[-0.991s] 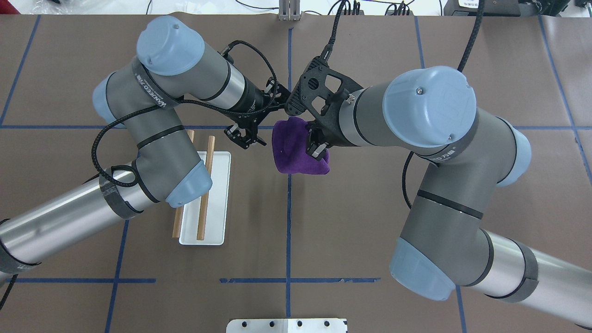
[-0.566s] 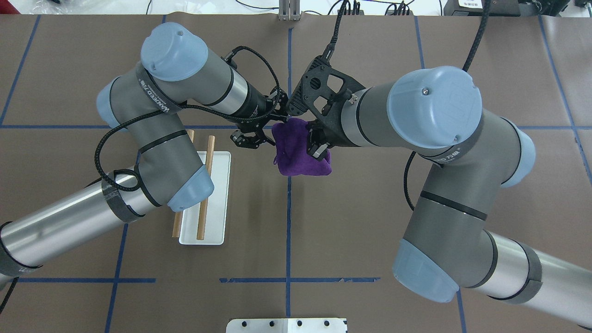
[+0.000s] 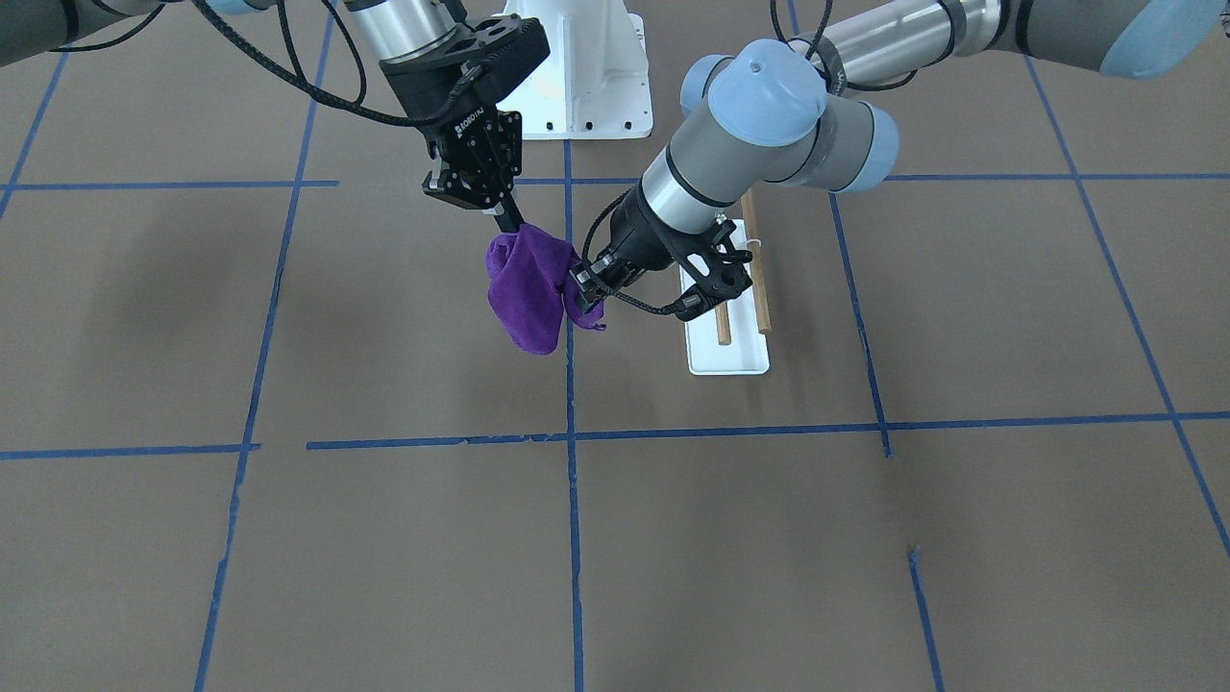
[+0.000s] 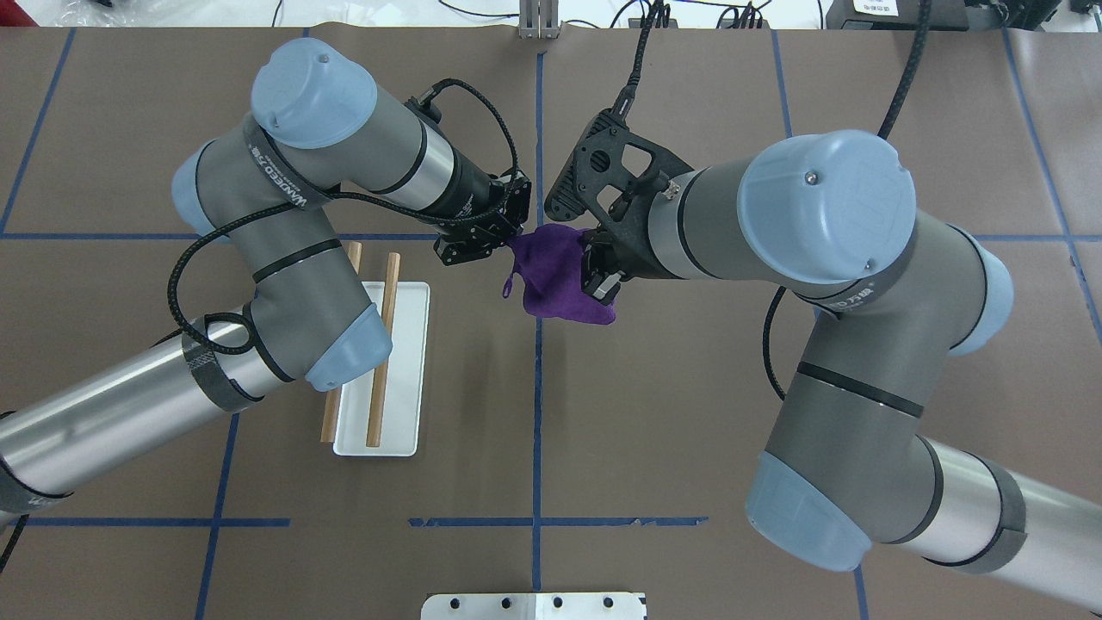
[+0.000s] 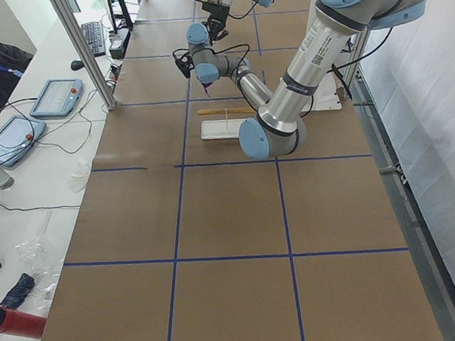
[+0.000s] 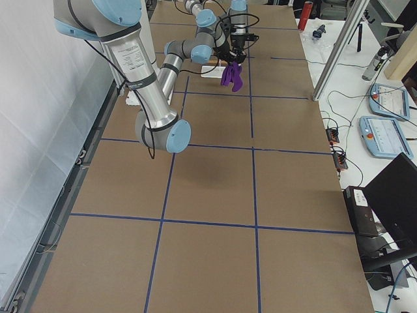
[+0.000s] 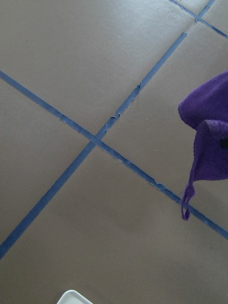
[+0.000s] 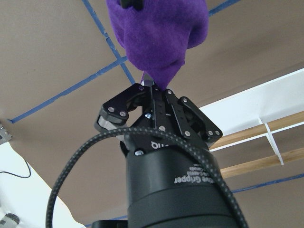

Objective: Hang towel on rack

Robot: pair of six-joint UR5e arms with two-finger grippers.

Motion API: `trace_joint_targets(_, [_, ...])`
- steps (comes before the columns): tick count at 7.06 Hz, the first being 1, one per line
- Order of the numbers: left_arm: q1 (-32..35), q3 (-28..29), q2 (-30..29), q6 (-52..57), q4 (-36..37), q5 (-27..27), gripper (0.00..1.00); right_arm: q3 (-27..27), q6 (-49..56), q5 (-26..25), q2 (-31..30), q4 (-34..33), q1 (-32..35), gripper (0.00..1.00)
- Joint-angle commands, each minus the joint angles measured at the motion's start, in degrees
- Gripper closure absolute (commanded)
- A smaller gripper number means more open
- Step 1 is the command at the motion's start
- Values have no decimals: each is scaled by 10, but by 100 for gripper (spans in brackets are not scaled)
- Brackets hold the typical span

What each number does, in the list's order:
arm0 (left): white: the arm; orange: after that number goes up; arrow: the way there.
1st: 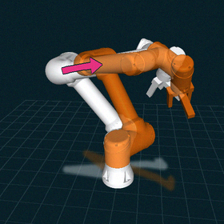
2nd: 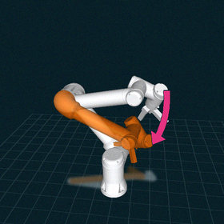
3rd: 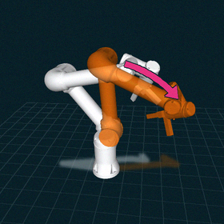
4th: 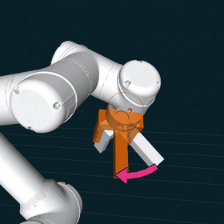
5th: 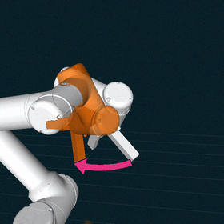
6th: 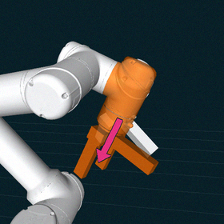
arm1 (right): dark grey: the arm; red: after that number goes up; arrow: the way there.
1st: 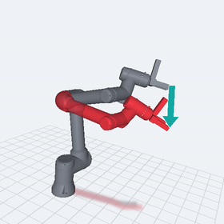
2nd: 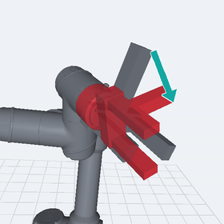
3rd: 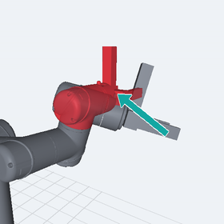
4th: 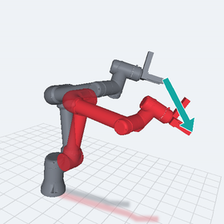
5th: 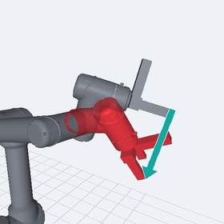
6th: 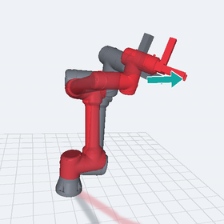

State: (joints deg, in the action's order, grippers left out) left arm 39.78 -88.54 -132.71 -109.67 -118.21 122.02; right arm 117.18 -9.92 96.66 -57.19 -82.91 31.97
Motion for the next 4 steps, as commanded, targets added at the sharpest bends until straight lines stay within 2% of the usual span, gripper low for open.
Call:
trace_joint_targets(1, [12,-4,8,9,1,-1,100,22,1,3,-23,0,0,100])
trace_joint_targets(2, [12,-8,8,9,1,-1,100,22,1,5,-23,1,-2,100])
trace_joint_targets(3, [13,-12,10,10,1,-1,100,22,0,5,-22,1,-4,95])
trace_joint_targets(4, [13,-19,14,10,1,-1,100,22,-6,5,-23,-1,-6,1])
